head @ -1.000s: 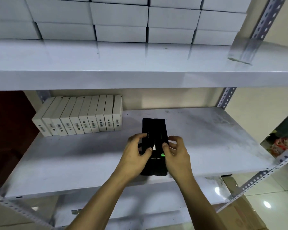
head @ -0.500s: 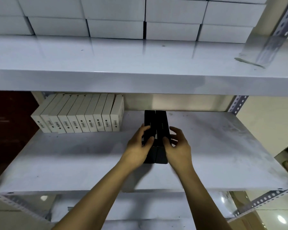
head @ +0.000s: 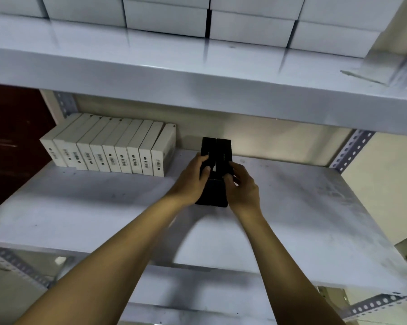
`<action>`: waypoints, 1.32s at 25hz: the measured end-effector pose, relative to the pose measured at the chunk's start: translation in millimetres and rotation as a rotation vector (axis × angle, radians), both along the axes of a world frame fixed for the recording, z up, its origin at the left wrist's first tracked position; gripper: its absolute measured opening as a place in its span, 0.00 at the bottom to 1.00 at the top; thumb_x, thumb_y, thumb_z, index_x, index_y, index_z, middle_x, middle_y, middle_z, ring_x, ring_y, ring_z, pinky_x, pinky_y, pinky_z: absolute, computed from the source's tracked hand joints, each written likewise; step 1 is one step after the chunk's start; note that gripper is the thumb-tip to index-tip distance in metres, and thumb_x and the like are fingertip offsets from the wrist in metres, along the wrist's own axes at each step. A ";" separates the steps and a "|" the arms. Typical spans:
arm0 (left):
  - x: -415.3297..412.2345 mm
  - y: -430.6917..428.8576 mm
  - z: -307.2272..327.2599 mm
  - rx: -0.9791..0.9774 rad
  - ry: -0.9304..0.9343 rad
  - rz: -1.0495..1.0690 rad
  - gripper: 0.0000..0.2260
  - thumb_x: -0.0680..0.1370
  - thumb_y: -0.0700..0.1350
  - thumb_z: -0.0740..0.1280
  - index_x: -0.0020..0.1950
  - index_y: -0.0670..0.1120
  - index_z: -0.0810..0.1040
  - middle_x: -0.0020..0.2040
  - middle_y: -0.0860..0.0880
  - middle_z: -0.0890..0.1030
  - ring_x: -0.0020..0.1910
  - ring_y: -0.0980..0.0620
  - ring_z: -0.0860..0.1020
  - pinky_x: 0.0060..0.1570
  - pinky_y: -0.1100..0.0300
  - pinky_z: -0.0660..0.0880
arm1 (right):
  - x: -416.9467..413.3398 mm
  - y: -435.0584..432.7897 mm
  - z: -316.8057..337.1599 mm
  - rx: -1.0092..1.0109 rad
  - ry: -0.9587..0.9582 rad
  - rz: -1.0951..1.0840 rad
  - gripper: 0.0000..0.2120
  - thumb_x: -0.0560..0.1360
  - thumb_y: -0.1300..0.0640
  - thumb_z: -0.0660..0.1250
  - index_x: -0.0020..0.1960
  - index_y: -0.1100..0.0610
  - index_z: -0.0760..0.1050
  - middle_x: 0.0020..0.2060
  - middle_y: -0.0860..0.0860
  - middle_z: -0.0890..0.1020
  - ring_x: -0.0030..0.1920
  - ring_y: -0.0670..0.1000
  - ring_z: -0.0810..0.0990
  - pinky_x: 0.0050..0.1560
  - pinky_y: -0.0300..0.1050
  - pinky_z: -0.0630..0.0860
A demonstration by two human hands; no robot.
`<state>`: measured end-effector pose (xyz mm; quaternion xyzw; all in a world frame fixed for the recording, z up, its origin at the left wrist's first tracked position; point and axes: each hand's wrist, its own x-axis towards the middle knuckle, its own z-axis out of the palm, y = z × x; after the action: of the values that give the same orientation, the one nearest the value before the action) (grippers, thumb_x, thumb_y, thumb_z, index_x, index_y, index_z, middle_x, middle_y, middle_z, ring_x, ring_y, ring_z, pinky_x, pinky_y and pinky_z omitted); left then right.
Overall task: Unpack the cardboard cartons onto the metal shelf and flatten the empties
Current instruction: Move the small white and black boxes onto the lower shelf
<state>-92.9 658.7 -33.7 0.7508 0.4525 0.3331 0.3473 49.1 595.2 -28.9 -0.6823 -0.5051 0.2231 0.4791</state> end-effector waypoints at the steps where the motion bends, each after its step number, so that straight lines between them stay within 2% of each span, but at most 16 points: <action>1: 0.6 5.0 -0.9 0.019 0.017 -0.004 0.21 0.86 0.46 0.56 0.79 0.46 0.61 0.78 0.47 0.64 0.76 0.50 0.64 0.67 0.65 0.60 | 0.6 4.2 0.5 -0.008 -0.009 0.001 0.17 0.83 0.54 0.60 0.71 0.46 0.73 0.60 0.42 0.81 0.60 0.43 0.80 0.50 0.27 0.70; 5: 3.0 27.5 -4.4 0.046 0.062 -0.018 0.21 0.86 0.46 0.55 0.79 0.43 0.61 0.77 0.44 0.66 0.75 0.47 0.66 0.67 0.64 0.61 | 1.3 21.0 0.3 -0.018 -0.019 0.002 0.18 0.84 0.54 0.59 0.73 0.47 0.70 0.62 0.45 0.80 0.62 0.47 0.79 0.52 0.34 0.71; 10: 11.4 48.5 -0.2 0.059 0.077 0.000 0.21 0.86 0.46 0.55 0.79 0.43 0.61 0.77 0.43 0.66 0.74 0.48 0.67 0.63 0.68 0.60 | 7.7 39.0 -0.5 -0.029 -0.060 0.025 0.19 0.85 0.52 0.56 0.75 0.47 0.68 0.64 0.47 0.80 0.59 0.49 0.80 0.37 0.21 0.67; 15: 14.5 56.4 -1.8 0.056 0.110 0.016 0.21 0.86 0.47 0.55 0.79 0.45 0.60 0.78 0.43 0.63 0.74 0.46 0.67 0.65 0.64 0.62 | 8.2 46.7 -3.7 -0.022 -0.108 0.051 0.20 0.86 0.52 0.55 0.77 0.49 0.65 0.67 0.49 0.79 0.62 0.52 0.79 0.39 0.19 0.68; 17: 16.6 58.7 -2.3 0.072 0.147 0.054 0.21 0.86 0.49 0.55 0.79 0.45 0.61 0.78 0.43 0.63 0.74 0.44 0.66 0.69 0.58 0.64 | 10.4 50.1 -4.9 -0.025 -0.121 0.056 0.20 0.86 0.52 0.54 0.77 0.48 0.66 0.65 0.49 0.79 0.60 0.51 0.80 0.38 0.22 0.68; 19: 17.6 60.3 -5.3 0.084 0.187 0.090 0.21 0.86 0.50 0.55 0.79 0.47 0.62 0.77 0.43 0.64 0.73 0.42 0.67 0.71 0.51 0.66 | 15.0 54.5 -5.6 -0.036 -0.132 0.071 0.20 0.85 0.50 0.55 0.76 0.46 0.66 0.65 0.48 0.80 0.61 0.51 0.80 0.42 0.26 0.69; 21: 15.7 60.6 -8.0 0.043 0.186 0.090 0.22 0.86 0.52 0.54 0.80 0.51 0.61 0.76 0.42 0.65 0.73 0.41 0.67 0.71 0.44 0.66 | 17.7 57.1 -3.4 -0.048 -0.146 0.092 0.20 0.85 0.50 0.56 0.76 0.48 0.66 0.66 0.49 0.79 0.64 0.52 0.79 0.50 0.35 0.73; 23: 9.7 58.7 -6.7 0.013 0.147 0.081 0.22 0.86 0.53 0.53 0.80 0.53 0.60 0.75 0.42 0.66 0.73 0.42 0.66 0.72 0.43 0.65 | 18.3 58.3 1.1 -0.055 -0.164 0.092 0.20 0.85 0.50 0.57 0.76 0.50 0.67 0.68 0.50 0.78 0.67 0.53 0.76 0.57 0.39 0.70; 26: -5.1 47.0 1.3 0.172 0.115 0.128 0.19 0.85 0.50 0.55 0.76 0.49 0.66 0.71 0.42 0.71 0.69 0.43 0.70 0.68 0.45 0.69 | 13.9 61.5 15.3 0.008 -0.229 0.052 0.19 0.84 0.51 0.58 0.74 0.53 0.70 0.67 0.52 0.78 0.67 0.54 0.76 0.57 0.39 0.68; 29: -25.2 35.4 4.6 0.494 0.306 0.280 0.18 0.80 0.44 0.60 0.70 0.45 0.72 0.66 0.44 0.76 0.65 0.42 0.73 0.66 0.48 0.69 | -3.7 73.7 29.7 0.137 -0.272 0.083 0.17 0.83 0.55 0.59 0.71 0.53 0.72 0.62 0.53 0.79 0.62 0.55 0.78 0.58 0.44 0.74; 31: -39.8 31.9 7.3 0.551 0.413 0.400 0.20 0.77 0.42 0.60 0.69 0.43 0.72 0.64 0.44 0.77 0.64 0.41 0.73 0.66 0.49 0.68 | -23.4 82.2 37.0 0.191 -0.269 0.155 0.17 0.82 0.56 0.60 0.71 0.54 0.73 0.63 0.52 0.80 0.62 0.54 0.78 0.60 0.45 0.75; 33: -54.0 33.4 6.6 0.538 0.504 0.470 0.20 0.78 0.43 0.60 0.70 0.42 0.72 0.67 0.43 0.75 0.68 0.40 0.71 0.70 0.45 0.65 | -45.3 88.8 45.0 0.181 -0.263 0.232 0.18 0.83 0.57 0.61 0.72 0.54 0.73 0.65 0.53 0.80 0.63 0.54 0.79 0.62 0.42 0.74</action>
<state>-146.9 692.1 -27.2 0.7490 0.5787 0.3154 -0.0673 3.8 684.0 16.0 -0.5969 -0.6565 0.1396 0.4396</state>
